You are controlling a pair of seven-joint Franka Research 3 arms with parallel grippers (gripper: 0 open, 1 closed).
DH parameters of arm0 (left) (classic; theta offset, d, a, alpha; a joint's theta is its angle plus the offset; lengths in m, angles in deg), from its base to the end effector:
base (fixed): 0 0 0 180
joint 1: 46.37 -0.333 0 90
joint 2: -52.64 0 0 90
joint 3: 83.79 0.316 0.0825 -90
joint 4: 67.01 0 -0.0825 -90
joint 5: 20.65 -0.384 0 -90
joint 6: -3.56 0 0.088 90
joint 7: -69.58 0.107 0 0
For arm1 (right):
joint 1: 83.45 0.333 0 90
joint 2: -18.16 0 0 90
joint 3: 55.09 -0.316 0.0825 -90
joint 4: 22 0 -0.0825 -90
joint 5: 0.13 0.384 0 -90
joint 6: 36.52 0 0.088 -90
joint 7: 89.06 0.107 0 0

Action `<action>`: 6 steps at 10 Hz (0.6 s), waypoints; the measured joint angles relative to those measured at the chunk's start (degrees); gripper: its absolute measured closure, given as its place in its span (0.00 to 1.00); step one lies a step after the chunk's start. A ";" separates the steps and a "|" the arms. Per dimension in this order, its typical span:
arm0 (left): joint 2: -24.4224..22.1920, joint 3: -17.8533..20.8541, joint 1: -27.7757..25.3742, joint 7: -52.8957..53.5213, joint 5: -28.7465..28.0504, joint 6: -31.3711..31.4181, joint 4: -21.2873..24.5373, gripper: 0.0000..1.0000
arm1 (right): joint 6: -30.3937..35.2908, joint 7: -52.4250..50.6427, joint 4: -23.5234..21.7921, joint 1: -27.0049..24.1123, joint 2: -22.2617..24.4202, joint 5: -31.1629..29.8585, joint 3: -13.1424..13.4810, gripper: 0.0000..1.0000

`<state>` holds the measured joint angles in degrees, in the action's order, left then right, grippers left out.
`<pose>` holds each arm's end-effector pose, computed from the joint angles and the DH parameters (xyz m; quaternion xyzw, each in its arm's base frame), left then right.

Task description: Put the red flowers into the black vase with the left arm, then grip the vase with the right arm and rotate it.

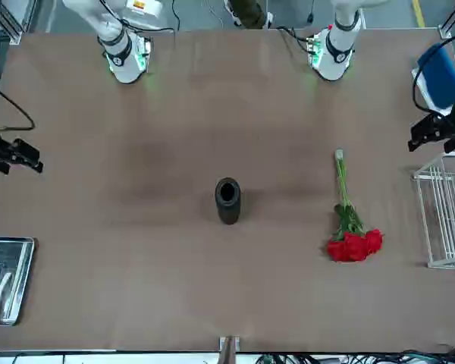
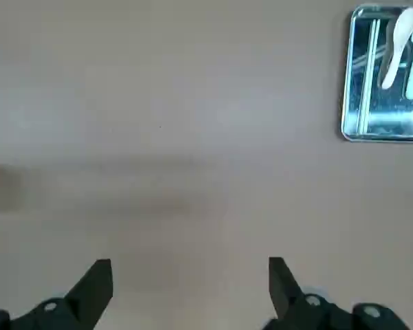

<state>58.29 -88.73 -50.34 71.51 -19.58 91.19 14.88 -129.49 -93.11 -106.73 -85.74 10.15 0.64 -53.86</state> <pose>0.5813 -0.0091 0.6316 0.9996 -0.0255 0.0011 0.0136 0.6007 -0.0347 0.5918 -1.0000 -0.0044 -0.0024 0.0051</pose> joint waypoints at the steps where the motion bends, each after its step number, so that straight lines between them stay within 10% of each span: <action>1: 0.00 -0.06 0.04 0.00 0.06 -0.06 0.00 0.00 | -0.19 0.00 -0.41 -0.06 0.00 0.01 0.00 0.00; 6: 1.33 -0.12 0.08 -0.07 0.06 1.39 1.29 0.00 | -2.11 0.00 -0.46 -0.08 0.09 0.07 -0.20 0.00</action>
<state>59.62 -88.85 -50.26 71.44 -19.51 92.59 16.17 -131.60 -93.11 -107.18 -85.82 10.24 0.71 -54.06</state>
